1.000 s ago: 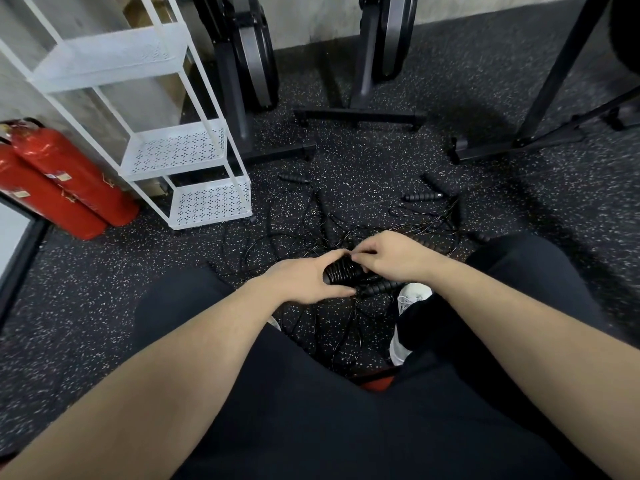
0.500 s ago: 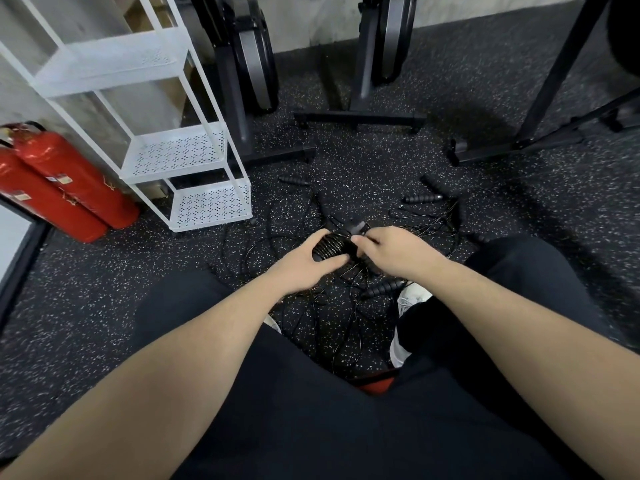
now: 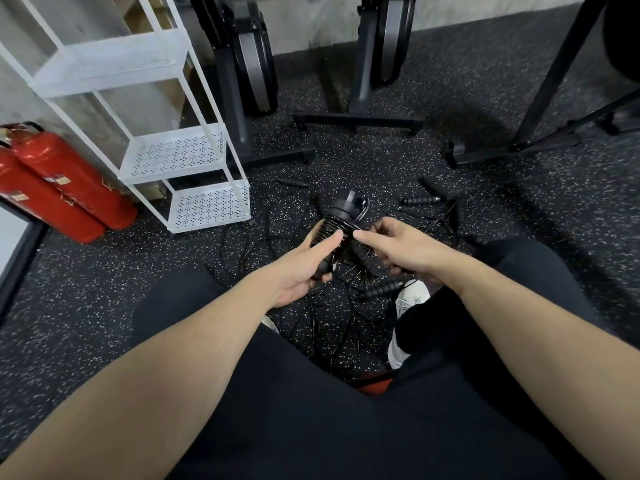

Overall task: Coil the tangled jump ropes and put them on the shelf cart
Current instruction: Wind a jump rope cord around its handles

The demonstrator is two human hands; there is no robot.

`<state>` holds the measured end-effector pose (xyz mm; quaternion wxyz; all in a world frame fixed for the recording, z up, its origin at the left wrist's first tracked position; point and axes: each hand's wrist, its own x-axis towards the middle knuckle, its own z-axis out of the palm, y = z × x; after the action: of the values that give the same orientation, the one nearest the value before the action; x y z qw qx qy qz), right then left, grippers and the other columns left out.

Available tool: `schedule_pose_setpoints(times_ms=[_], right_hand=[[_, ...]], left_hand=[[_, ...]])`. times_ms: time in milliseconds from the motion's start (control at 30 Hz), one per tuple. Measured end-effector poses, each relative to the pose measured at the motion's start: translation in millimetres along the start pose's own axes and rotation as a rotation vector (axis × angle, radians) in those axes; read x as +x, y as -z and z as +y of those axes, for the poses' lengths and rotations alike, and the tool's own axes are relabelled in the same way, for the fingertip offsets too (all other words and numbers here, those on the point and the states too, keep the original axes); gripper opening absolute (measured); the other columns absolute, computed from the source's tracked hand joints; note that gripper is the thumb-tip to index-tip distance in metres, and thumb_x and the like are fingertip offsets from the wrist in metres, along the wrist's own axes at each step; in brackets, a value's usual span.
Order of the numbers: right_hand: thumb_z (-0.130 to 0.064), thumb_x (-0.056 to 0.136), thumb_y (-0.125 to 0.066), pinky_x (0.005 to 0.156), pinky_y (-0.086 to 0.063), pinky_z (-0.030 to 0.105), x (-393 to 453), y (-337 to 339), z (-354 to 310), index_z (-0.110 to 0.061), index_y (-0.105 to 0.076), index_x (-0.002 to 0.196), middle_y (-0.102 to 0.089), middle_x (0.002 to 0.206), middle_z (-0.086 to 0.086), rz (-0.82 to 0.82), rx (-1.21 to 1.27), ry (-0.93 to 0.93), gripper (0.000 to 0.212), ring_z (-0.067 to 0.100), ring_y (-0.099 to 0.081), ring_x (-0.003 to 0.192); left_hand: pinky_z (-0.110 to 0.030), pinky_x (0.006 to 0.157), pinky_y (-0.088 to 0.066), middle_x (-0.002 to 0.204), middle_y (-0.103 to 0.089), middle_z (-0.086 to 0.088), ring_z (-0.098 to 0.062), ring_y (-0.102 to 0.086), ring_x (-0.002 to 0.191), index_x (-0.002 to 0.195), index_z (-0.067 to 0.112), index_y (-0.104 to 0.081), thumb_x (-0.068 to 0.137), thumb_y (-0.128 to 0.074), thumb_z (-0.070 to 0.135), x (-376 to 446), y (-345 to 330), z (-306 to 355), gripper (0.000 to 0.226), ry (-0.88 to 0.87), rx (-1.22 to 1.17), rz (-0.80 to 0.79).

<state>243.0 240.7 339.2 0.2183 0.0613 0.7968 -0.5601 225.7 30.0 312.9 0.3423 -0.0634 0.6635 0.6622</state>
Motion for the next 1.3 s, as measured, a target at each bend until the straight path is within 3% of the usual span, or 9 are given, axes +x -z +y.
schedule_pose_setpoints(times_ms=[133,233,500,700,767,900,1000,1133,1300], right_hand=[[-0.059,0.091,-0.063,0.049,-0.034,0.025,2,-3,1,-0.023,-0.050,0.113,-0.045,0.063,-0.009,-0.003,0.110,-0.022,0.045,0.008,-0.038,0.054],[-0.047,0.095,-0.064,0.052,-0.029,0.028,2,-1,0,-0.030,-0.052,0.117,-0.044,0.057,-0.010,-0.008,0.190,0.040,0.030,0.009,-0.036,0.052],[-0.050,0.075,-0.070,0.052,-0.026,0.026,-9,-6,-9,-0.024,-0.059,0.073,-0.034,0.052,-0.004,-0.150,0.327,0.146,0.028,0.012,-0.029,0.050],[-0.065,0.058,-0.087,0.055,-0.024,0.032,-6,-5,-6,-0.004,-0.067,0.096,-0.043,0.063,0.006,-0.027,0.278,0.102,0.075,0.018,-0.033,0.052],[-0.070,0.054,-0.088,0.061,-0.033,0.035,-6,-8,-7,0.003,-0.070,0.102,-0.059,0.077,0.015,-0.022,0.186,0.093,0.089,0.024,-0.044,0.062],[-0.045,0.080,-0.083,0.063,-0.040,0.029,-7,-17,-7,-0.018,-0.075,0.073,-0.066,0.065,-0.003,-0.023,0.042,0.101,0.029,0.015,-0.051,0.061],[-0.046,0.084,-0.079,0.062,-0.041,0.032,-8,-22,-8,-0.023,-0.071,0.082,-0.065,0.068,-0.003,0.020,0.017,0.122,0.024,0.020,-0.051,0.063],[-0.057,0.088,-0.061,0.057,-0.042,0.031,-6,-21,-13,-0.029,-0.053,0.108,-0.065,0.085,-0.001,0.089,0.108,0.180,0.035,0.015,-0.053,0.062],[-0.056,0.099,-0.051,0.063,-0.040,0.031,3,-20,-5,-0.023,-0.044,0.118,-0.053,0.084,-0.005,0.344,0.029,0.138,0.039,0.010,-0.048,0.064]], left_hand=[[-0.027,0.072,-0.041,0.081,-0.072,0.008,-0.010,-0.048,0.076,0.152,0.053,-0.030,0.079,-0.071,0.056,-2,-3,-1,0.084,-0.030,-0.045,-0.067],[-0.027,0.069,-0.039,0.079,-0.061,-0.003,-0.012,-0.050,0.069,0.152,0.029,-0.038,0.085,-0.067,0.053,-8,-7,1,0.078,-0.007,-0.122,-0.171],[-0.035,0.075,-0.039,0.084,-0.060,-0.007,-0.019,-0.048,0.068,0.111,0.019,-0.063,0.082,-0.048,0.078,-25,-4,7,0.067,0.127,-0.178,-0.500],[-0.047,0.114,-0.043,0.128,-0.070,-0.017,-0.028,-0.066,0.113,0.123,0.022,-0.073,0.079,-0.046,0.078,-24,-12,6,0.076,0.059,-0.062,-0.246],[-0.052,0.114,-0.043,0.129,-0.072,-0.009,-0.025,-0.066,0.122,0.124,0.032,-0.073,0.075,-0.049,0.082,-24,-17,11,0.074,0.023,-0.049,-0.161],[-0.045,0.093,-0.057,0.120,-0.075,-0.010,-0.032,-0.072,0.109,0.138,0.036,-0.061,0.072,-0.060,0.079,-21,-24,10,0.079,0.027,-0.017,-0.099],[-0.044,0.079,-0.059,0.109,-0.077,-0.014,-0.033,-0.075,0.088,0.136,0.031,-0.059,0.073,-0.065,0.071,-20,-24,10,0.074,0.039,-0.050,-0.070],[-0.058,0.089,-0.059,0.099,-0.075,-0.015,-0.033,-0.071,0.079,0.129,0.022,-0.055,0.092,-0.065,0.052,-20,-25,13,0.049,0.017,-0.134,-0.044],[-0.057,0.097,-0.056,0.104,-0.077,-0.002,-0.027,-0.074,0.094,0.114,0.034,-0.062,0.094,-0.070,0.048,-17,-29,13,0.026,-0.079,-0.034,0.204]])
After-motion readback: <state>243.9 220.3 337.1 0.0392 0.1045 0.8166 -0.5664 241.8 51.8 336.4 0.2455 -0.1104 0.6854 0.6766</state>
